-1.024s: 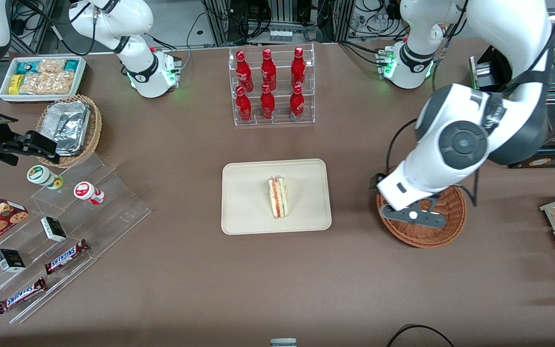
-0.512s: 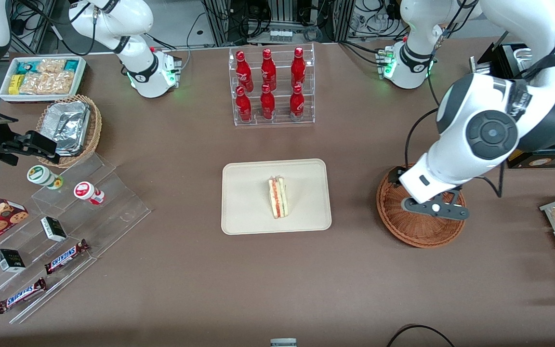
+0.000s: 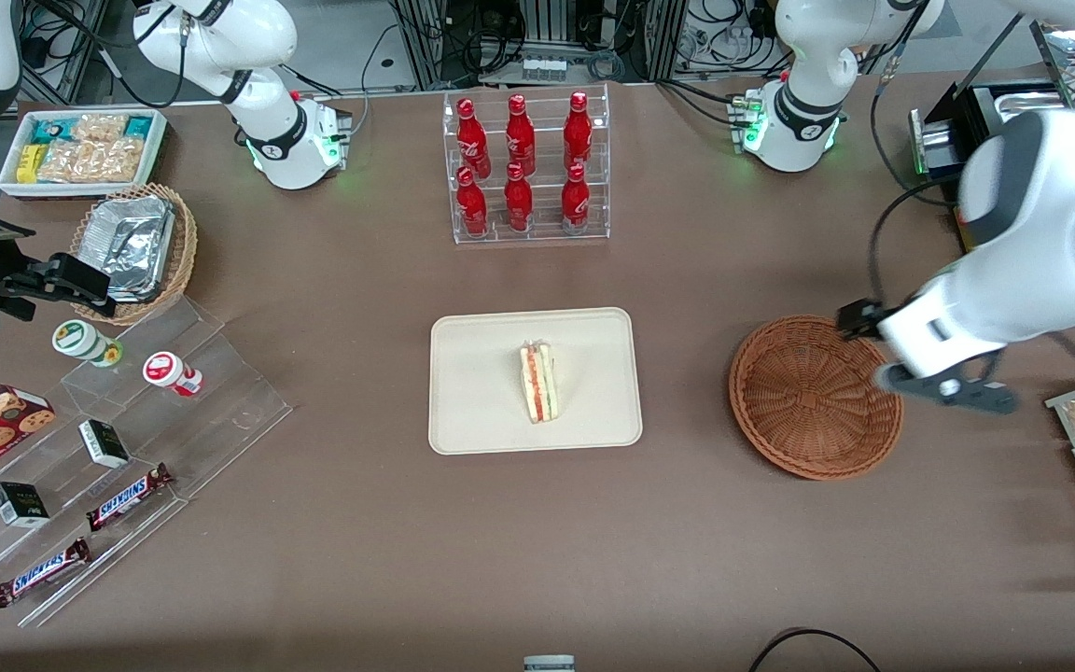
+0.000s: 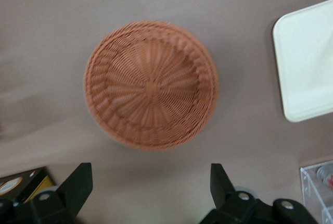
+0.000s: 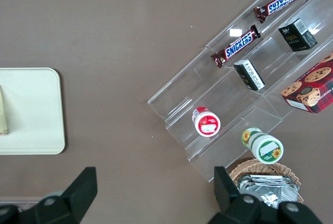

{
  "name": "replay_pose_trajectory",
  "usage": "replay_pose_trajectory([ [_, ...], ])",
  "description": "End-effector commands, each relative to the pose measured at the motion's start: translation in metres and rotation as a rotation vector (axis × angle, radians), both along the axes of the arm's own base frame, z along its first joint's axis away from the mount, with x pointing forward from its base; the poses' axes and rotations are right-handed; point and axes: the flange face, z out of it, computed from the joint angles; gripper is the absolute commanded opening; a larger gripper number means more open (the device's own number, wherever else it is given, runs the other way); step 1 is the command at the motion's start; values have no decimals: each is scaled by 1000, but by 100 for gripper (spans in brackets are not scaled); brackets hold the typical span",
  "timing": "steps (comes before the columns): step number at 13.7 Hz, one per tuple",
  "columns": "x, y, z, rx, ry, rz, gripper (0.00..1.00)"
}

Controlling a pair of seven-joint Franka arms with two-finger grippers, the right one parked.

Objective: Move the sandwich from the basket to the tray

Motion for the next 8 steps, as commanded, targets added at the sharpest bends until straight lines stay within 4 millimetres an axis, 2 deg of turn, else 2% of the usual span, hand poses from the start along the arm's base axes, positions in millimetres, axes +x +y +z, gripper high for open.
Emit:
replay_pose_trajectory([
  [1, -25, 18, 34, -5, -7, 4, 100],
  [4, -38, 32, 57, 16, -20, 31, 100],
  [8, -40, 35, 58, 17, -22, 39, 100],
])
